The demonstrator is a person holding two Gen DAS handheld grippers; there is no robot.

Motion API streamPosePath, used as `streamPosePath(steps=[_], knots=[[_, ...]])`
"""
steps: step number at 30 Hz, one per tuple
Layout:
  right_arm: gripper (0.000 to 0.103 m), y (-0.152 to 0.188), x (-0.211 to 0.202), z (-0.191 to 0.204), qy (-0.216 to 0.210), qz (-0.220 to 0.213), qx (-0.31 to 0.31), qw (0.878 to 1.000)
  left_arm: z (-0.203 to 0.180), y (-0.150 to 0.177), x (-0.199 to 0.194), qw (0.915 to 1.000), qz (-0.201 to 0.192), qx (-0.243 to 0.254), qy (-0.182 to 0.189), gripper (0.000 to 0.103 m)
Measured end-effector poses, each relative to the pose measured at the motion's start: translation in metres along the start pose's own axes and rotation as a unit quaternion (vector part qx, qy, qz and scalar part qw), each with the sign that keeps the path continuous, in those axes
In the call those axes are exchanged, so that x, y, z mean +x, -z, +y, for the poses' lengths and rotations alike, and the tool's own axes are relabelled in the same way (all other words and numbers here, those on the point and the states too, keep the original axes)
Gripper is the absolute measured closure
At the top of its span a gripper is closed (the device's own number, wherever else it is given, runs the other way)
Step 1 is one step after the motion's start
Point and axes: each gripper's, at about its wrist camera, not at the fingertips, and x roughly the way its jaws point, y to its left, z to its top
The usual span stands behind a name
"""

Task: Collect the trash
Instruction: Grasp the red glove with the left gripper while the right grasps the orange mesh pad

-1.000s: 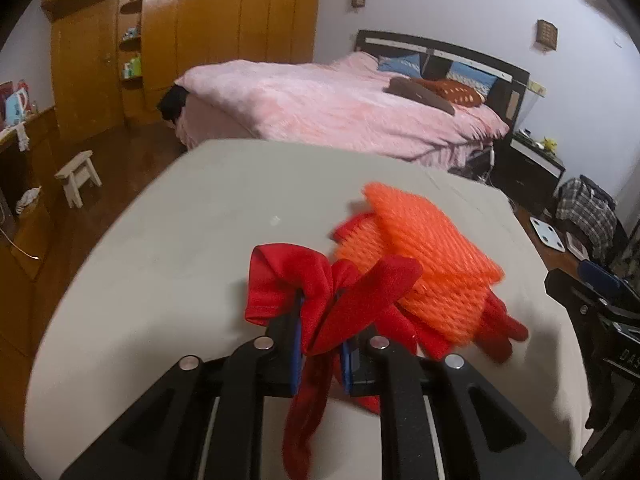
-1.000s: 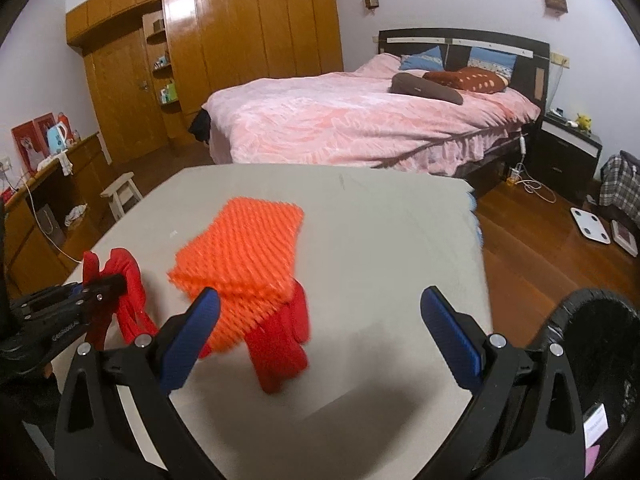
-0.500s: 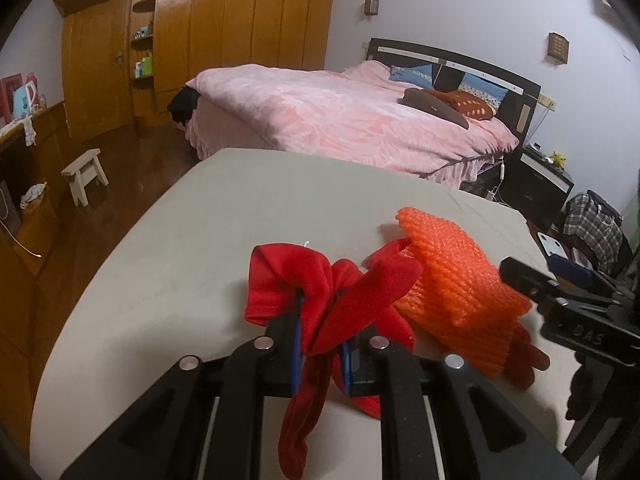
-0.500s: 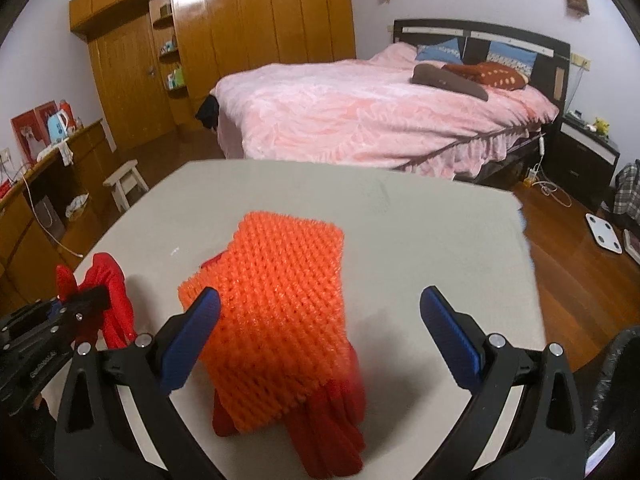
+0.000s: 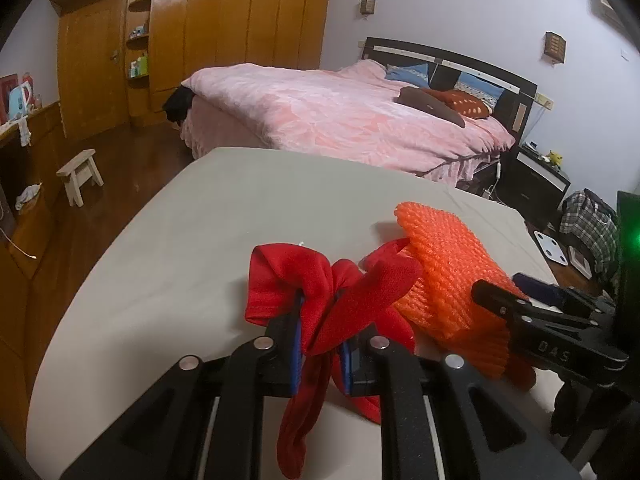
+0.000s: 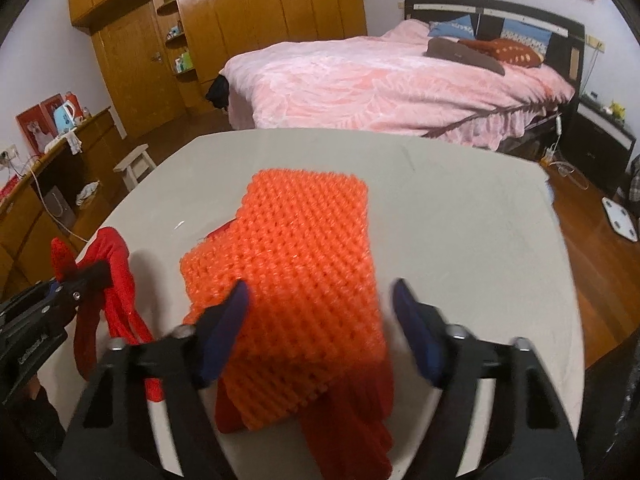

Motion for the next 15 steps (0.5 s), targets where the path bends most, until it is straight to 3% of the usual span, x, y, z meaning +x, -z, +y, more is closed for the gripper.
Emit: streamPosePath(steps=[5, 6, 9, 15], knots=[[0.068, 0.0, -0.008, -0.001, -0.017, -0.007, 0.0, 1.0, -0.005, 0.0, -0.004, 1.0, -0.002, 0.005, 0.002, 0.088], [0.077, 0.0, -0.011, -0.002, -0.023, -0.01, 0.001, 1.0, -0.006, 0.0, -0.005, 1.0, -0.003, 0.006, 0.003, 0.088], [0.084, -0.002, -0.022, -0.005, -0.035, -0.021, 0.005, 0.999, -0.01, -0.001, -0.009, 0.9999, -0.004, 0.009, 0.007, 0.088], [0.087, -0.004, -0.046, -0.008, -0.044, -0.034, 0.004, 0.998, -0.021, -0.004, -0.019, 0.9997, -0.009, 0.015, 0.015, 0.088]])
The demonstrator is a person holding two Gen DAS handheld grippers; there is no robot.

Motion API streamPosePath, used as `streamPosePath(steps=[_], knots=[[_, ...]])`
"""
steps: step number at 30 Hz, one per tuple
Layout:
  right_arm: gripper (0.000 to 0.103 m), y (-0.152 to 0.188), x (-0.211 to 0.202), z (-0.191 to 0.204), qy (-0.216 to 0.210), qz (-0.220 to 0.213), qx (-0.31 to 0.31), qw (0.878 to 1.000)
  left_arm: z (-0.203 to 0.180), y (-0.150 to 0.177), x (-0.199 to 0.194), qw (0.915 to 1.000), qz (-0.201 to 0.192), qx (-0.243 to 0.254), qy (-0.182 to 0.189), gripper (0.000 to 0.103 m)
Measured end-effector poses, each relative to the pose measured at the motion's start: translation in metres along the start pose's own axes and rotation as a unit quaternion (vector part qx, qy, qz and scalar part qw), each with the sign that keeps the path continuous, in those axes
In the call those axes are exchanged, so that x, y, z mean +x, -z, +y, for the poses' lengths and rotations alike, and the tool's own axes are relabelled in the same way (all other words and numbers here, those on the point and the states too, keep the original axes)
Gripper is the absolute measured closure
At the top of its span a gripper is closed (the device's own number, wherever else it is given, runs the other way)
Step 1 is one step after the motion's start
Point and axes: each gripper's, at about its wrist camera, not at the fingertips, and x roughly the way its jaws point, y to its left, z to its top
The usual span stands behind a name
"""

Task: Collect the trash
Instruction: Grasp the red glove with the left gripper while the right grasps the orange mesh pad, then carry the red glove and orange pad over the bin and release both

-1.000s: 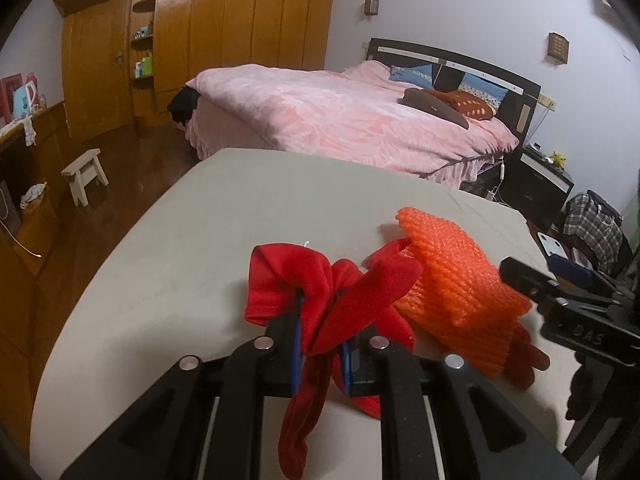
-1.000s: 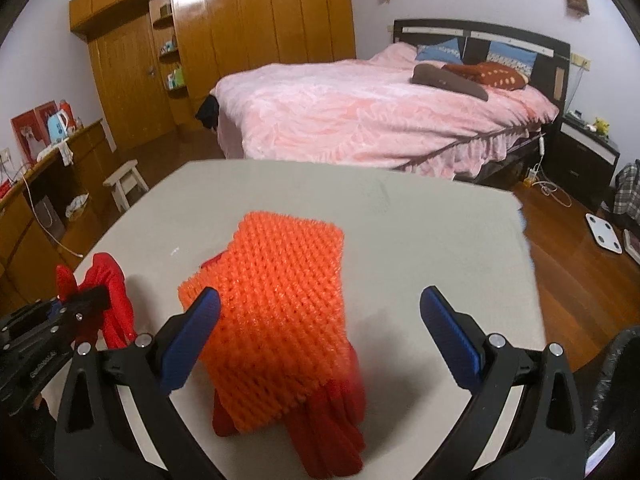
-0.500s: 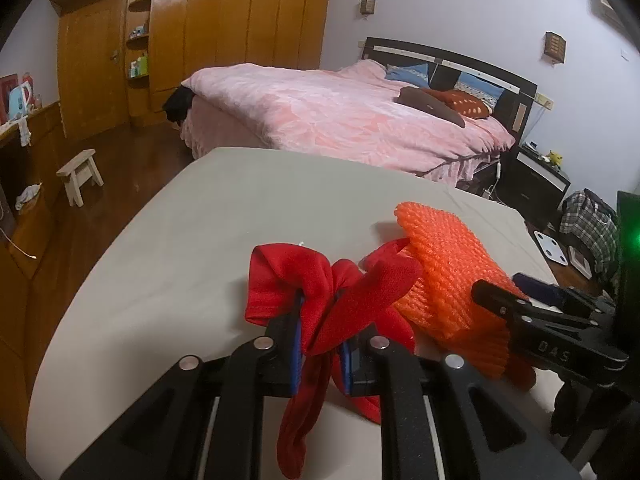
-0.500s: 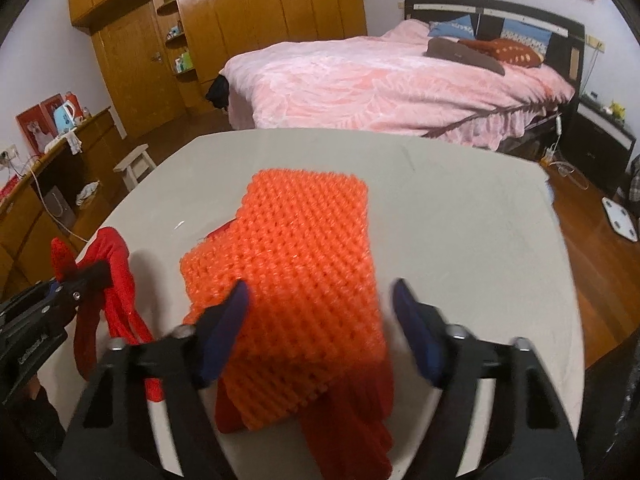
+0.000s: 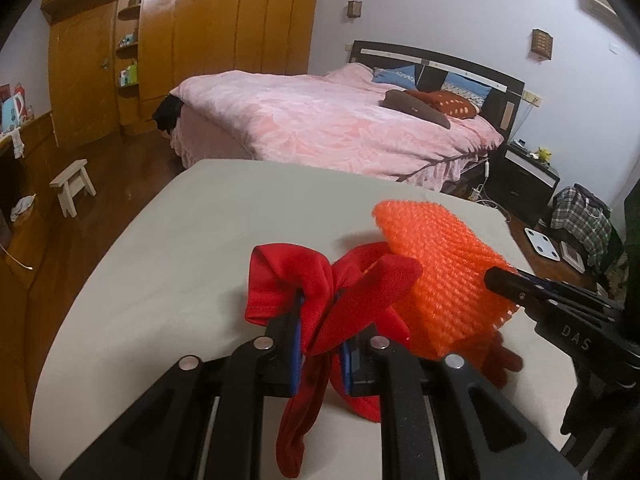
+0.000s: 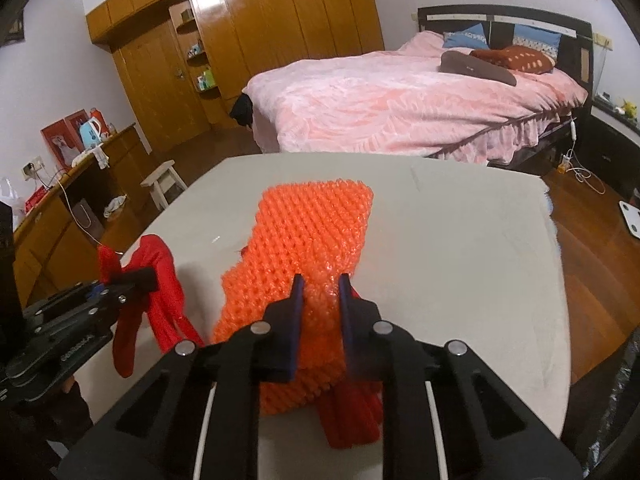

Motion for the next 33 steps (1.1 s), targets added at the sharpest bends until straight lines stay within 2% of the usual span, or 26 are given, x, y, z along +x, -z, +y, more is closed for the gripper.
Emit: streamPosePath(steps=[10, 20, 33], knots=[[0.088, 0.0, -0.04, -0.007, -0.001, -0.023, 0.011, 1.0, -0.024, -0.007, -0.025, 0.9997, -0.016, 0.011, 0.014, 0.088], [0.088, 0.008, -0.082, -0.023, 0.012, -0.036, 0.026, 0.999, -0.043, -0.006, -0.04, 0.9993, -0.013, 0.019, 0.029, 0.088], [0.088, 0.016, -0.148, -0.035, 0.034, -0.066, 0.016, 0.997, -0.09, -0.007, -0.074, 0.9972, -0.03, 0.042, 0.054, 0.088]])
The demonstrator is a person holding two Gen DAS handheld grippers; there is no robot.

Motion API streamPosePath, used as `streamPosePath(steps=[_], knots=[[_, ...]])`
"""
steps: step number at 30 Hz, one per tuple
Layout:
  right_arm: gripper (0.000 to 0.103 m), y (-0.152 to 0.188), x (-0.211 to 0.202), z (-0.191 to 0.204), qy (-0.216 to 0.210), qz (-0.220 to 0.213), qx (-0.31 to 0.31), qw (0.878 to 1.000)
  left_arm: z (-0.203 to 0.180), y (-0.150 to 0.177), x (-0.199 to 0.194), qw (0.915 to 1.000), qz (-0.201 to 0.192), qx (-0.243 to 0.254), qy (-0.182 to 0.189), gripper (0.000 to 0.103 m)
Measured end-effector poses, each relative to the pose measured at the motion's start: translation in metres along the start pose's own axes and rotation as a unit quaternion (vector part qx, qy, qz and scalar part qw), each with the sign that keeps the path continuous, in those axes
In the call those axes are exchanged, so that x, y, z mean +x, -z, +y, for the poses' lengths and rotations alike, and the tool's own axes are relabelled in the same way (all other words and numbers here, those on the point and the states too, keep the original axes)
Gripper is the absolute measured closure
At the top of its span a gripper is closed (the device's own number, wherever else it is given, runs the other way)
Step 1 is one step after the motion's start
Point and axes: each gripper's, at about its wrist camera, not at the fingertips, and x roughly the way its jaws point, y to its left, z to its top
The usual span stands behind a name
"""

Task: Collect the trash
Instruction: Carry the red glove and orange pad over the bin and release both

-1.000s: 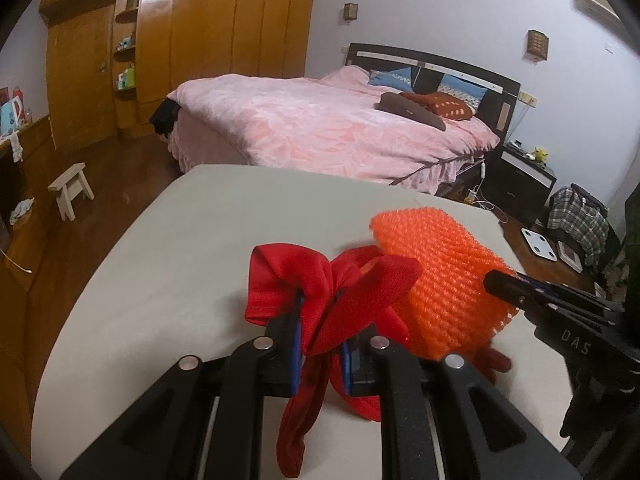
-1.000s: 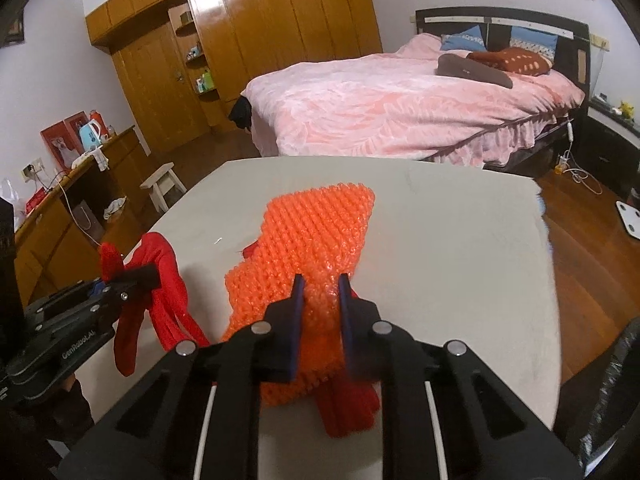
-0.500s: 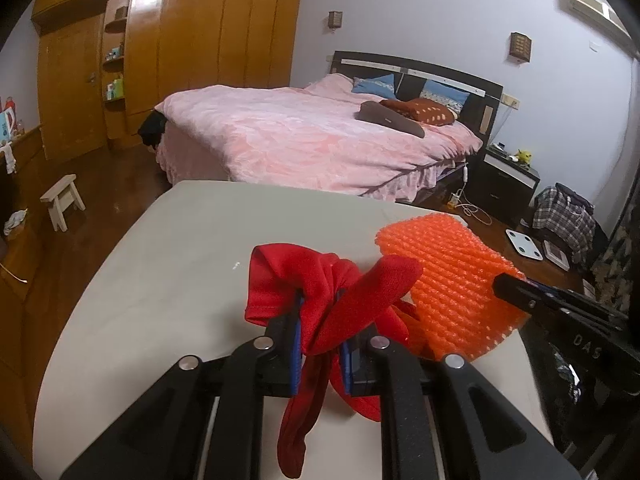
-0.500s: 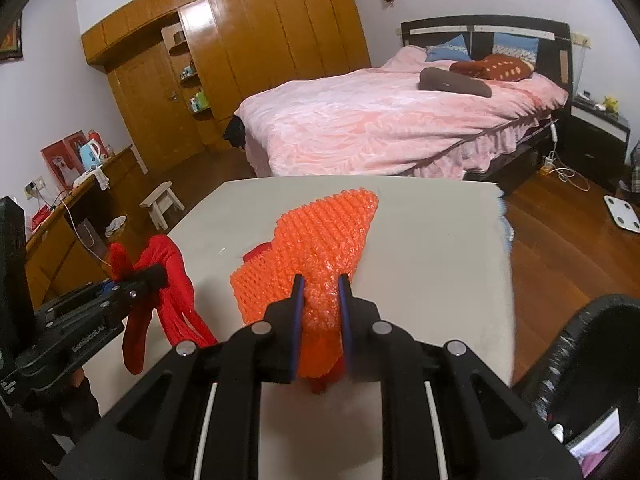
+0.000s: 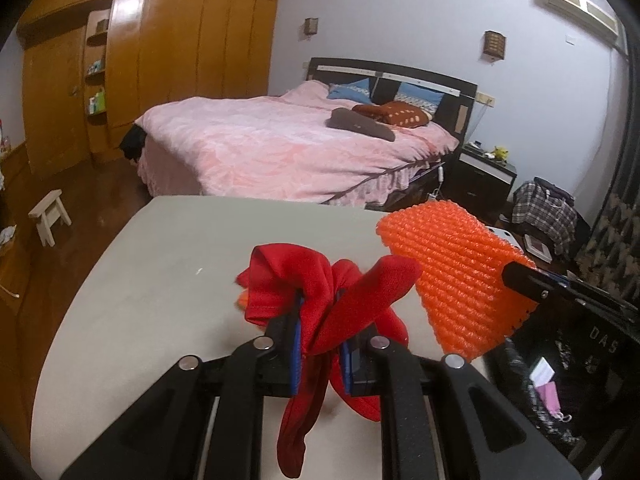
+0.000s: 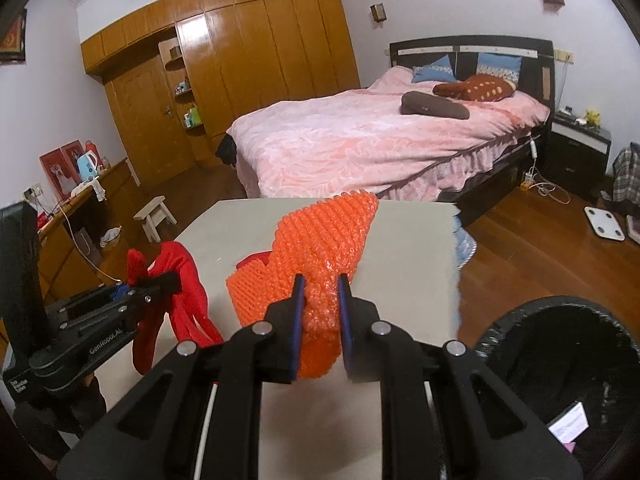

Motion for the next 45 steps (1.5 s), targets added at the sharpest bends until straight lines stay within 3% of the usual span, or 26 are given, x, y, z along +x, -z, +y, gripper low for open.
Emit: streamPosePath(steps=[25, 45], knots=[[0.088, 0.026, -0.137, -0.077, 0.076, -0.068, 0.029, 0.994, -0.13, -0.001, -0.04, 0.9943, -0.027, 0.067, 0.078, 0.088], [0.088, 0.067, -0.189, -0.167, 0.184, -0.063, 0.085, 0.977, -0.261, 0.017, -0.013, 0.9722, -0.013, 0.138, 0.189, 0.088]])
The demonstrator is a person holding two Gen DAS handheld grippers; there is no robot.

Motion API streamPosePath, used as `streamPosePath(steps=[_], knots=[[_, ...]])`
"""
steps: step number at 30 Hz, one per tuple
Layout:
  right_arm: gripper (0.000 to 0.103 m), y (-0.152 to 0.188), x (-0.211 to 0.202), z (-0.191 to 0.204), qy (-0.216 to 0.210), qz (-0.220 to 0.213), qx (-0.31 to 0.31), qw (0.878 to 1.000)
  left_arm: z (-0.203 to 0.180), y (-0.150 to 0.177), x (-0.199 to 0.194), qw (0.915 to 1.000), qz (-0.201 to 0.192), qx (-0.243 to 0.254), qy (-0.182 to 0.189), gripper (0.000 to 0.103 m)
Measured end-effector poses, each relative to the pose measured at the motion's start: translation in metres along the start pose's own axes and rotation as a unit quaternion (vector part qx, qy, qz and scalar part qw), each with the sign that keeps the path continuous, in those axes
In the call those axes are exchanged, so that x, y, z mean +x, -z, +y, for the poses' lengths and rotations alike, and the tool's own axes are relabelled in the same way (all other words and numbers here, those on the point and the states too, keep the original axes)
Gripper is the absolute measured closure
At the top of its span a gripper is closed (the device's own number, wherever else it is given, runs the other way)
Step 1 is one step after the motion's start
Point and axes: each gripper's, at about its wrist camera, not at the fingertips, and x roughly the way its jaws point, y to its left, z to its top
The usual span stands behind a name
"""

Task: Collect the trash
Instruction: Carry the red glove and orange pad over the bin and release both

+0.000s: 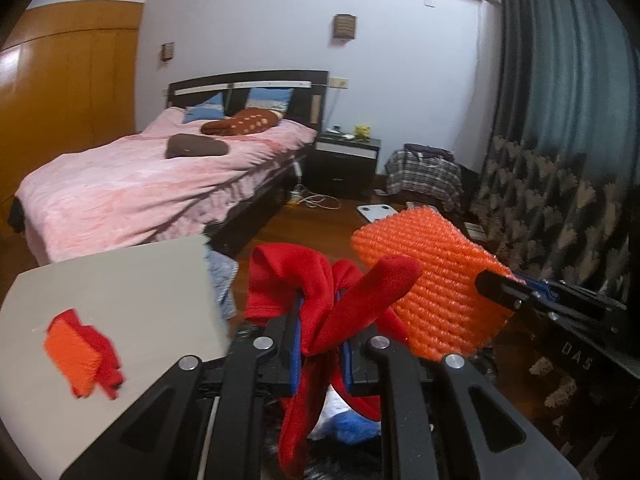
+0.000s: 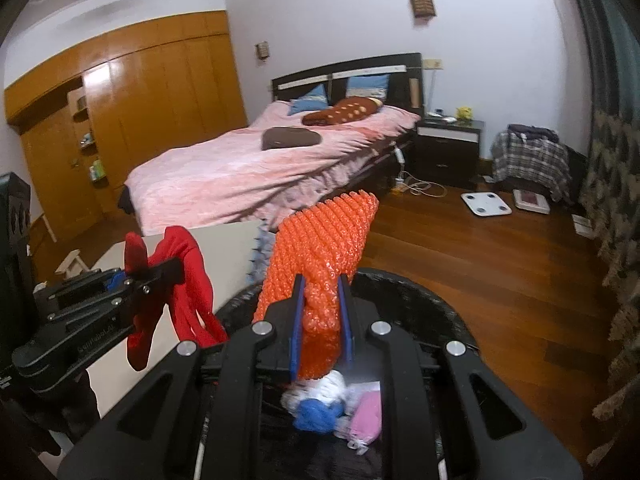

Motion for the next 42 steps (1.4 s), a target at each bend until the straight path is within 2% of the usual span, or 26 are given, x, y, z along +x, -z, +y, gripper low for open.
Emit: streamPosePath(steps=[5, 12, 19, 22, 24, 27, 30, 32, 34, 36, 42], knots=[[0.088, 0.014, 0.003, -0.023, 0.024, 0.01, 0.013, 1.0, -0.02, 0.001, 0.023, 0.9997, 0.011, 0.009, 0.02, 0.088], [0.088, 0.034, 0.02, -0.037, 0.033, 0.036, 0.022, 0.999, -0.036, 0.012, 0.057, 0.9985, 0.04, 0.019, 0.03, 0.088], [0.088, 0.048, 0.037, -0.047, 0.039, 0.056, 0.03, 0.997, -0.04, 0.021, 0.076, 0.9974, 0.061, 0.023, 0.031, 0.088], [0.085, 0.051, 0.044, -0.048, 0.046, 0.064, 0.029, 0.996, -0.04, 0.023, 0.079, 0.997, 0.065, 0.023, 0.035, 0.083], [0.077, 0.051, 0.047, -0.048, 0.05, 0.069, 0.026, 0.996, -0.036, 0.022, 0.081, 0.9969, 0.068, 0.019, 0.037, 0.071], [0.067, 0.051, 0.047, -0.049, 0.056, 0.069, 0.023, 0.996, -0.032, 0.022, 0.08, 0.9966, 0.07, 0.013, 0.042, 0.059], [0.057, 0.051, 0.045, -0.051, 0.062, 0.066, 0.024, 0.996, -0.027, 0.022, 0.076, 0.9969, 0.067, 0.009, 0.041, 0.051], [0.044, 0.05, 0.042, -0.051, 0.067, 0.06, 0.023, 0.996, -0.022, 0.022, 0.072, 0.9971, 0.066, 0.007, 0.037, 0.045], [0.02, 0.049, 0.037, -0.048, 0.075, 0.049, 0.021, 0.996, -0.016, 0.021, 0.068, 0.9976, 0.062, 0.004, 0.031, 0.042], [0.012, 0.047, 0.031, -0.043, 0.079, 0.032, 0.015, 0.996, -0.008, 0.019, 0.06, 0.9982, 0.056, -0.002, 0.021, 0.035], [0.006, 0.037, 0.025, -0.026, 0.055, 0.011, 0.008, 0.998, 0.026, 0.014, 0.026, 0.9994, 0.02, -0.012, -0.025, 0.01]])
